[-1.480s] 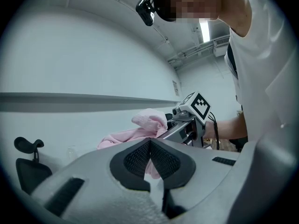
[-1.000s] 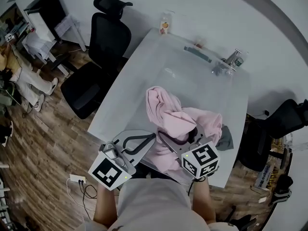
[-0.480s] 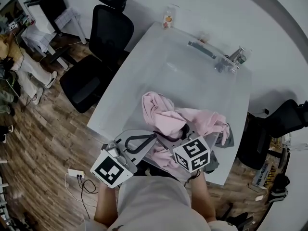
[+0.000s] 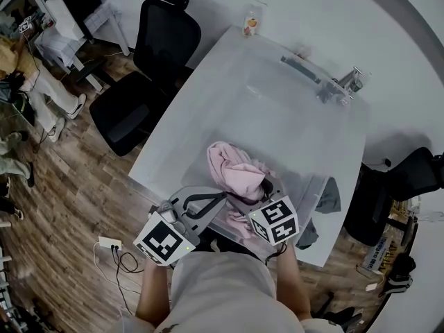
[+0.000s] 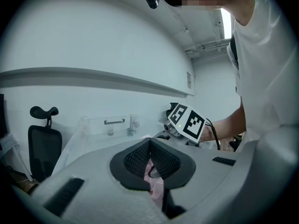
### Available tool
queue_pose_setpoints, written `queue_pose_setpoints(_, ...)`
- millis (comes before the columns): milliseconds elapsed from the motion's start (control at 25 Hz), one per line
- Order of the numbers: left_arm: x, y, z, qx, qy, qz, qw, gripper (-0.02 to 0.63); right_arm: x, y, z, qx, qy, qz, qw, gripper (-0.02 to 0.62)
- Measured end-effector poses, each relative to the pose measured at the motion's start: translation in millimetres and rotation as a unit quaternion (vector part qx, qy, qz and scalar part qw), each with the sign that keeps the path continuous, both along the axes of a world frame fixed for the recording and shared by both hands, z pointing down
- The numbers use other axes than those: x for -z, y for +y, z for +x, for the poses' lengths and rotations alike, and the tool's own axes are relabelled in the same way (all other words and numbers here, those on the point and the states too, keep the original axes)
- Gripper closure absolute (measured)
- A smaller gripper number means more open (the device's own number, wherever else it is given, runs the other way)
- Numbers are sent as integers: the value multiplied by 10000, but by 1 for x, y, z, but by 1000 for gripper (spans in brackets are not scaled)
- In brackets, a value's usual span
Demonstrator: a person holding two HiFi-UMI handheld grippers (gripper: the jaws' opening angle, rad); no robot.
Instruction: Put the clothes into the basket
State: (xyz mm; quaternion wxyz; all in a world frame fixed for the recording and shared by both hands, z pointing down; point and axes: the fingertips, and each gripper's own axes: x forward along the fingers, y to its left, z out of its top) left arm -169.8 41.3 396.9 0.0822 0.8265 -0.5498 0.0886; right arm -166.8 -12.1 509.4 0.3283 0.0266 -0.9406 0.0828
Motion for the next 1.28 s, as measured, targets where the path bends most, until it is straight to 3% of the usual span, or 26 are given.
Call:
queue_pose_setpoints(160,-6,0,0,-133,-99,14,9999,600,11,1,-6,-9,-321,23,9995,235)
queue_pose_setpoints(520,-6,-2,4,-154,-41,8,9999,600,22,9,-5,213,-399,310,9985,235)
queue_pose_setpoints(760,1,-4,2,51,301,70,9995,600,45,8,1,233,-821,477,9952,249)
queue_pose_setpoints(960,10,-7,0,110,510,200,9984,600,81,4,5,141,-1552,761,9848,425)
queue_pose_setpoints(1120,25,-8,0,114,629,464,9969,600,113,4,10,53,-2194,664,9734,536)
queue_pose_setpoints(1280,41,-9,1,39,741,778,9942,600,136,7,17,92,-2621,617,9630,580)
